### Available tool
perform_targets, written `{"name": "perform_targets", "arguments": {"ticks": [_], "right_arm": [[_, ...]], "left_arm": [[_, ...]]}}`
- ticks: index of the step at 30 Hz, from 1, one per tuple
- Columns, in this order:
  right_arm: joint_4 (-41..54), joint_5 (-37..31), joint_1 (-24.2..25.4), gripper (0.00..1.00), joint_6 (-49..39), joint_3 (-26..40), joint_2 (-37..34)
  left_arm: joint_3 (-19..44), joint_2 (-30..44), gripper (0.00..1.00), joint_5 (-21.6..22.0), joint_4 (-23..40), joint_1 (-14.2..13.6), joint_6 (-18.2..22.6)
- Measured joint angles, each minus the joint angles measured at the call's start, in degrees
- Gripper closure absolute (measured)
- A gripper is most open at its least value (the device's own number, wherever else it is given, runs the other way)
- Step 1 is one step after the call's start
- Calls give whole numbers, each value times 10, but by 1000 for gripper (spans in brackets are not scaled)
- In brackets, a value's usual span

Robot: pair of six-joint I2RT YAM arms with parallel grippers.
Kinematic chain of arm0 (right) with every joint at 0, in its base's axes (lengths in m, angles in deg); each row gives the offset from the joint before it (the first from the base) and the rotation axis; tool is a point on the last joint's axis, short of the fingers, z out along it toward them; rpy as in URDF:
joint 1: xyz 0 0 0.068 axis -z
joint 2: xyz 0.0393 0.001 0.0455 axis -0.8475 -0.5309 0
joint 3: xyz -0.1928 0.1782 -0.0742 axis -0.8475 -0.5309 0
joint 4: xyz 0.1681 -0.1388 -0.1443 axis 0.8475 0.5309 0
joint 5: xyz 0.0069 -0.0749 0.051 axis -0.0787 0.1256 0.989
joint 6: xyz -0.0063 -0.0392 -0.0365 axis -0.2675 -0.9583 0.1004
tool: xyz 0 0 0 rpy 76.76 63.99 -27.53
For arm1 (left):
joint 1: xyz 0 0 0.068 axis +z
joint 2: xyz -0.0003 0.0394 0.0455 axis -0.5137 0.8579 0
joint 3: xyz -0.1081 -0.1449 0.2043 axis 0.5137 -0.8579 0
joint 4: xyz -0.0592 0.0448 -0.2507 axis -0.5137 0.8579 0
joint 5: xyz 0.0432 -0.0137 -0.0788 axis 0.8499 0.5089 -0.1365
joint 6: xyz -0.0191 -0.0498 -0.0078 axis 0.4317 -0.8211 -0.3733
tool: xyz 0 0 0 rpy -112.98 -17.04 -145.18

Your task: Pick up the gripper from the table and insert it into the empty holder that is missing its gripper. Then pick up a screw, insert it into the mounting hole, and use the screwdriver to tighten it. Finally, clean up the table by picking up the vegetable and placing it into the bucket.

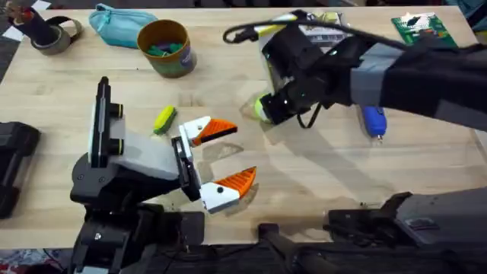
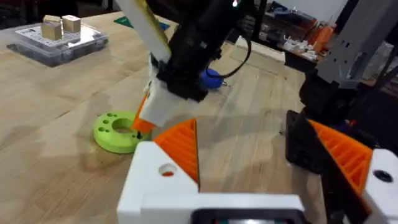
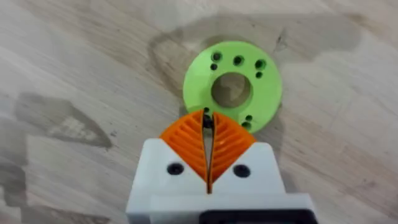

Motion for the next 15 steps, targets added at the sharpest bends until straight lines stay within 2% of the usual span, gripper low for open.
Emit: {"name": "perform_targets", "arguments": {"ticks": [4,10,15], "right_arm": [[41,0,0,995,-7,39,18],[150,0,0,995,-38,135,26],[206,0,0,995,-57,209,26]], "left_arm": [[0,0,8,0,0,0,0],[0,0,8,0,0,0,0],[0,0,8,0,0,0,0]]}}
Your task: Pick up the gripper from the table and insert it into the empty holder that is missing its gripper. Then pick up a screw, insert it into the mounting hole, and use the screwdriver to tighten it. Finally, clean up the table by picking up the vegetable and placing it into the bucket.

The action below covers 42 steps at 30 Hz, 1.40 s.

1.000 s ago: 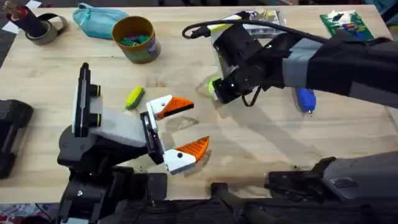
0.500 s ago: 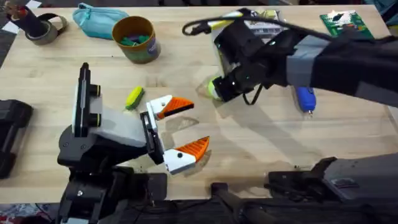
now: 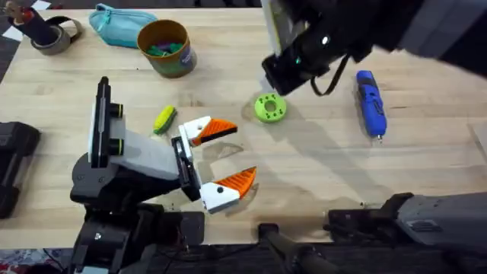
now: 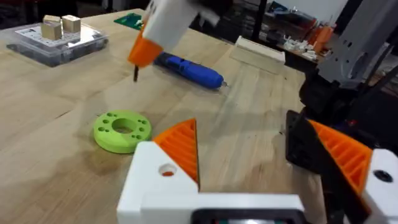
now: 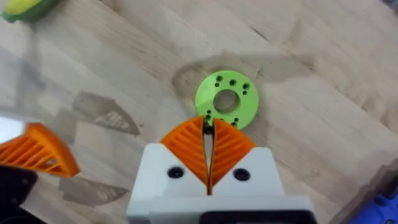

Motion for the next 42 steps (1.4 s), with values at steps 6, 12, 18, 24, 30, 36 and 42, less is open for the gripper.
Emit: {"name": "perform_targets", "arguments": {"ticks": [6,12,18,24,30,36,42], "right_arm": [[58,0,0,995,-17,83,0],[104,0,0,995,-40,133,0],[143,0,0,995,-57,175,0],[160,3,-5,995,-71,194,0],[161,33,-39,995,-110,194,0],[159,47,-87,995,-132,194,0],[141,52,-123,995,-141,194,0]], "left_arm": [[0,0,8,0,0,0,0],[0,0,8,0,0,0,0],[0,0,8,0,0,0,0],[0,0,8,0,0,0,0],[0,0,8,0,0,0,0],[0,0,8,0,0,0,0],[0,0,8,0,0,0,0]]}}
